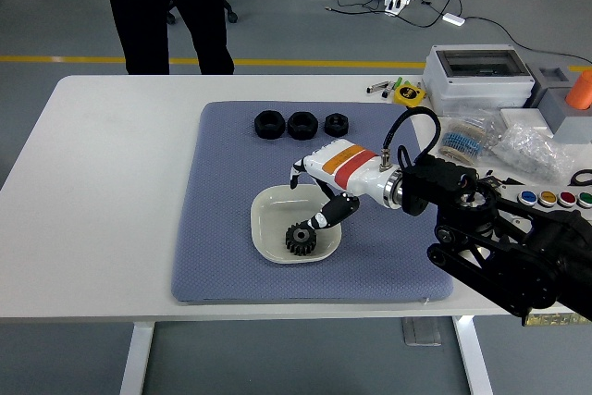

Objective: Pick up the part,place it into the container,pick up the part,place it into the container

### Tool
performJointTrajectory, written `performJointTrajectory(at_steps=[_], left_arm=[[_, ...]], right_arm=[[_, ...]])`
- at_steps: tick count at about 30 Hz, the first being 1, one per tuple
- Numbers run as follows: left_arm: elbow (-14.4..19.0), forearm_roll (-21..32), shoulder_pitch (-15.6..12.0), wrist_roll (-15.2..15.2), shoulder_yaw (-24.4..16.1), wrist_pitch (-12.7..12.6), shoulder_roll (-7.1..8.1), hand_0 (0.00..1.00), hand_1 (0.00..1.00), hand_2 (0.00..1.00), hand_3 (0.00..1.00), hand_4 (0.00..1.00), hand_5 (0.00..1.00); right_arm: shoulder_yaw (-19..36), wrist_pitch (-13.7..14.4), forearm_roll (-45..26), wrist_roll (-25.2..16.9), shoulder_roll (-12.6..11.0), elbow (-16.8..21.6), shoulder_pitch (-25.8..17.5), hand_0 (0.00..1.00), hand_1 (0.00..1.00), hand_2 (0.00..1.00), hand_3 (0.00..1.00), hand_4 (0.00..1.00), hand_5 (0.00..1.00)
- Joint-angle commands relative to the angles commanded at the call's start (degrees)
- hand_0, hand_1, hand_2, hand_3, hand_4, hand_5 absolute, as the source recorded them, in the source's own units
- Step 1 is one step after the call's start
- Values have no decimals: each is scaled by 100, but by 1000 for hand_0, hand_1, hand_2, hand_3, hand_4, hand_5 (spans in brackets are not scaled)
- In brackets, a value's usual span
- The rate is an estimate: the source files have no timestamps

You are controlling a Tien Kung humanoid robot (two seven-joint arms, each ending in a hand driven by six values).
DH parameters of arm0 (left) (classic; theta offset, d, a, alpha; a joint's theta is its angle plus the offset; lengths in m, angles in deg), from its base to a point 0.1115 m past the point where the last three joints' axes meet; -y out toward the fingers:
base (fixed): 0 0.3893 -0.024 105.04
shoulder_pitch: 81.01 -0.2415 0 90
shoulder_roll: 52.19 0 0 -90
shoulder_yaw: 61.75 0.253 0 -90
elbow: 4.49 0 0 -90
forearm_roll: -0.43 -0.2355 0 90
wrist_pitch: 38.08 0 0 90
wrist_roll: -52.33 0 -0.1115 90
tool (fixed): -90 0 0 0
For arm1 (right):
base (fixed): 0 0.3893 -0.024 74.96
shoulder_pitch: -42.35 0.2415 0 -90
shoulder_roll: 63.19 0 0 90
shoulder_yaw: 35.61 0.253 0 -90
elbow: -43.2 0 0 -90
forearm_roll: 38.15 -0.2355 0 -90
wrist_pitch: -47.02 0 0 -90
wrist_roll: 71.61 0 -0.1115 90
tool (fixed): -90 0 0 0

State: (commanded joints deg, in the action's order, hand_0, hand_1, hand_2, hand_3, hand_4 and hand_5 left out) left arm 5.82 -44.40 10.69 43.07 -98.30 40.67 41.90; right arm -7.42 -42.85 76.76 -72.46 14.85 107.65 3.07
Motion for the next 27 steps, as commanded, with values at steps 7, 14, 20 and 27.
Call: performJointTrajectory(at_steps=[7,14,20,27], left_arm=[[0,69,14,25,50,-7,2,736,714,719,596,655,628],[0,228,31,62,139,-30,-11,736,714,718,597,653,626],[0,163,42,66,89,-30,-30,735,713,718,597,654,627],[0,197,55,72,138,-25,-30,735,710,716,597,653,628]], right_arm=[[461,253,589,132,-262,-259,-43,238,276,405,595,975,415],[427,566,417,75,-372,-860,-48,471,540,626,604,998,427],[110,445,-69,-3,-290,-1266,26,540,604,669,605,994,424],[-120,533,-335,-69,-191,-1550,68,636,661,704,638,995,427]])
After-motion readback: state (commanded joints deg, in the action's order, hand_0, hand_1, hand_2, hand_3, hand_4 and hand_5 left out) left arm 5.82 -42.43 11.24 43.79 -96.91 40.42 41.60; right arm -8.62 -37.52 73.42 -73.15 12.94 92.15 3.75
